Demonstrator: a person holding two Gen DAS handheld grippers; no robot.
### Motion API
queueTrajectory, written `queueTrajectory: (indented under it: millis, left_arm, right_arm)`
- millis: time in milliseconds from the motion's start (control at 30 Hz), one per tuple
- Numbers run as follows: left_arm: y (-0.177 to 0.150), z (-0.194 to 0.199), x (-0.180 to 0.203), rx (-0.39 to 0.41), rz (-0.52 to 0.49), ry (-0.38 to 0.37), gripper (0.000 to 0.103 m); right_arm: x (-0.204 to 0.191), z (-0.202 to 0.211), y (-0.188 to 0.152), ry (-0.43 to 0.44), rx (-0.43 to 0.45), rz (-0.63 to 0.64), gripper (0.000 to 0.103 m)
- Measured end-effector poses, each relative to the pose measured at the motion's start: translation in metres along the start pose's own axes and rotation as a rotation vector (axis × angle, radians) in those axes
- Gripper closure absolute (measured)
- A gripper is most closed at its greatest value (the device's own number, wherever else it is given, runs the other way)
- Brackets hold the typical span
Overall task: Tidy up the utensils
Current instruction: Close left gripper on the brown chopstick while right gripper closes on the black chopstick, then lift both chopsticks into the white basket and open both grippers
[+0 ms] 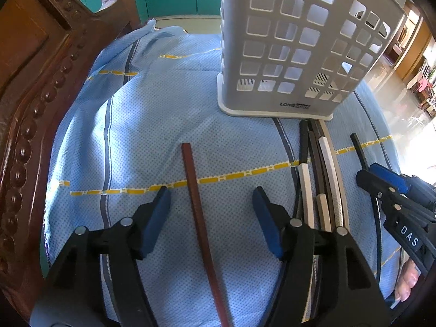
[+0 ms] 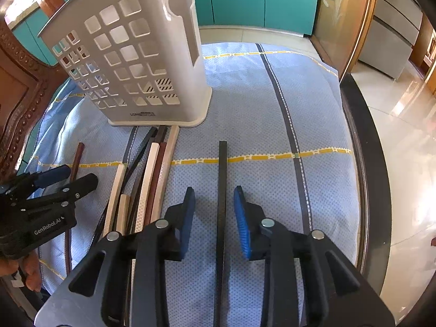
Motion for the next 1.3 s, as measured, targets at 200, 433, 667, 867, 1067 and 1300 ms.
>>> queueTrajectory:
  millis: [200,433,667,867,1067,1300]
  left_arm:
    - [0.003,-0.001,0.001,0.006,0.002,-0.002,0.041]
    - [-0.008,0.007,-0.011,0.015,0.031,0.01,0.06]
    - [-0.002,0.008,-0.02,0.031,0.046,0.027,0.094]
    - [0.004,0.028,-0.028,0.093,0.064,0.034,0.096]
    - [0.006,0.084,-0.025,0.241,0.05,-0.047,0.096]
    - [0.002,0.169,-0.024,0.456,0.026,-0.12,0.096]
  right_arm:
    - [-0.003,0.002,-0.003,-0.011,0.006,0.005,0.077]
    - [0.004,0.002,-0.002,-0.018,0.011,-0.001,0.096]
    - [0.008,0.003,0.0,-0.005,0.013,-0.013,0.096]
    - [0.016,0.024,0.005,0.014,0.084,-0.032,0.096]
    - [0.017,0.081,0.006,0.123,0.232,-0.045,0.096]
    - [0.02,0.174,0.001,0.238,0.445,-0.029,0.096]
Point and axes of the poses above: each gripper's, at about its wrist camera, not at the fingertips, and z roughly against the way its jaws point, x to its right, y to its top, the point moved 10 cm from there along -z, roughly the way its jaws point, and after that the axes turned 9 degrees about -x, right-handed, at the moved point
